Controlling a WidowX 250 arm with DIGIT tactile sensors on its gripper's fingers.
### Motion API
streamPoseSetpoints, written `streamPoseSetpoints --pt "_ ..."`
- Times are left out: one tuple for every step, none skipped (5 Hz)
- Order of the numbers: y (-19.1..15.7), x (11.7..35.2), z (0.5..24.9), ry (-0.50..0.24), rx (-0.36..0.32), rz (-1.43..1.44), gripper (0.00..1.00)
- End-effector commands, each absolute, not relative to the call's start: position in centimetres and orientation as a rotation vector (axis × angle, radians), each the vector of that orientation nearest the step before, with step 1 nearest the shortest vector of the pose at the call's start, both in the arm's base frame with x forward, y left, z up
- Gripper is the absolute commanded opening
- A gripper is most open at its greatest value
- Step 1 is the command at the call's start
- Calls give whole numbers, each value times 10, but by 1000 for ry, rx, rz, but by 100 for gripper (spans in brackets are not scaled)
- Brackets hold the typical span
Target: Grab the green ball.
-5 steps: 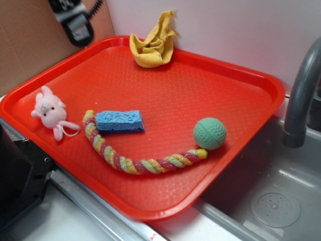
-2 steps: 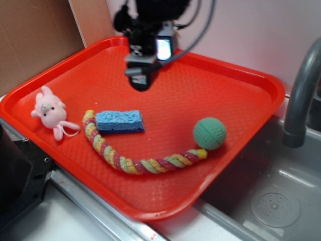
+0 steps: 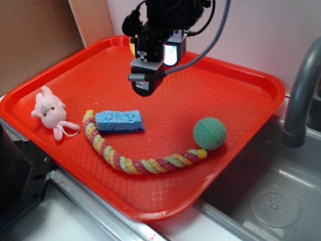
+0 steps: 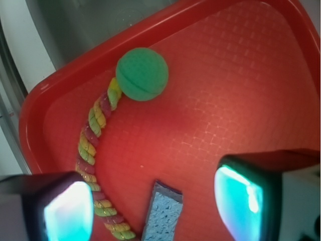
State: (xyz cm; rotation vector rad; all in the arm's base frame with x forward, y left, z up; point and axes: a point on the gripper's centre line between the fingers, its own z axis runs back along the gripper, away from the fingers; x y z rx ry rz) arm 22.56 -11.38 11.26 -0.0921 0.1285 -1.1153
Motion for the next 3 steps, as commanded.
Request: streamPoseSetpoints --pt "-135 231 119 83 -64 -1026 100" --pt "-158 245 113 60 48 -1126 100" --pt "-177 243 108 16 133 -1208 100"
